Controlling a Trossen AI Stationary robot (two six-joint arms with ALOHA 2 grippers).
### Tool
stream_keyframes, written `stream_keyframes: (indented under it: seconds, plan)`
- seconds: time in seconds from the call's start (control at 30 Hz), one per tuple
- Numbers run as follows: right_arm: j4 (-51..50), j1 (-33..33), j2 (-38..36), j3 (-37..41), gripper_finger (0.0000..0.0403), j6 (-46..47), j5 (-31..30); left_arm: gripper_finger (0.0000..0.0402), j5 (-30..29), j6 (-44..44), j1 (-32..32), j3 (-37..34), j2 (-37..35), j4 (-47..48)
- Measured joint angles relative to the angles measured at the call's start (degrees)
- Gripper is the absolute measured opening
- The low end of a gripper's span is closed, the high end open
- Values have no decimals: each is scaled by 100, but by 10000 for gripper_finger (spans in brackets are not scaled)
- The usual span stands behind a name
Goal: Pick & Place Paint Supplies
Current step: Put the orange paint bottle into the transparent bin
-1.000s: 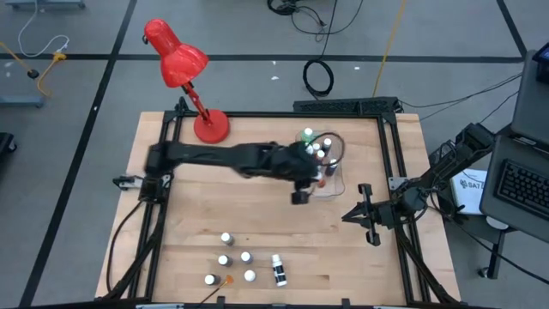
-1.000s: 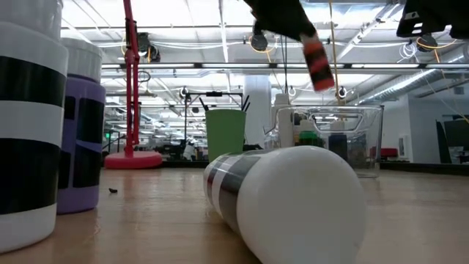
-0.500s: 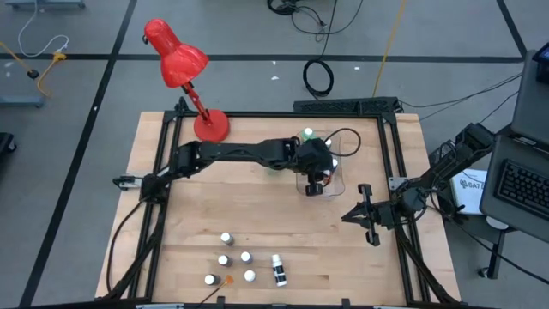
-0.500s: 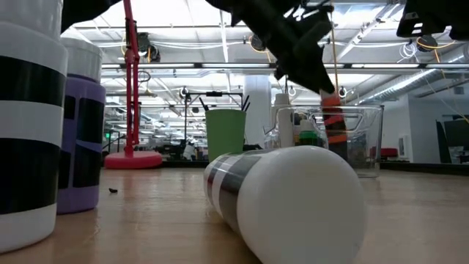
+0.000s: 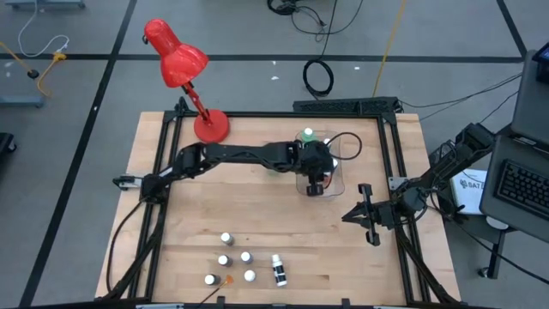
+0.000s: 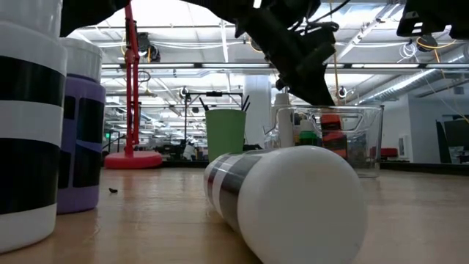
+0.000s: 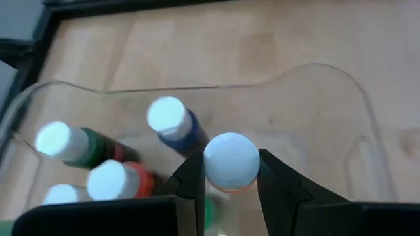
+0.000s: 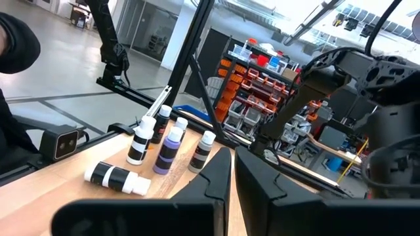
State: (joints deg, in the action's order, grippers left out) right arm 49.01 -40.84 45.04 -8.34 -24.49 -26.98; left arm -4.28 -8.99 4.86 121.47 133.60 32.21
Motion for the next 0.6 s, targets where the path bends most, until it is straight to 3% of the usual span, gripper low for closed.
stream_keyframes:
  seconds: [0.6]
  plan:
    - [-46, 0, 0, 0, 16, -15, 2, 99, -100, -313, 22, 7, 162, -127]
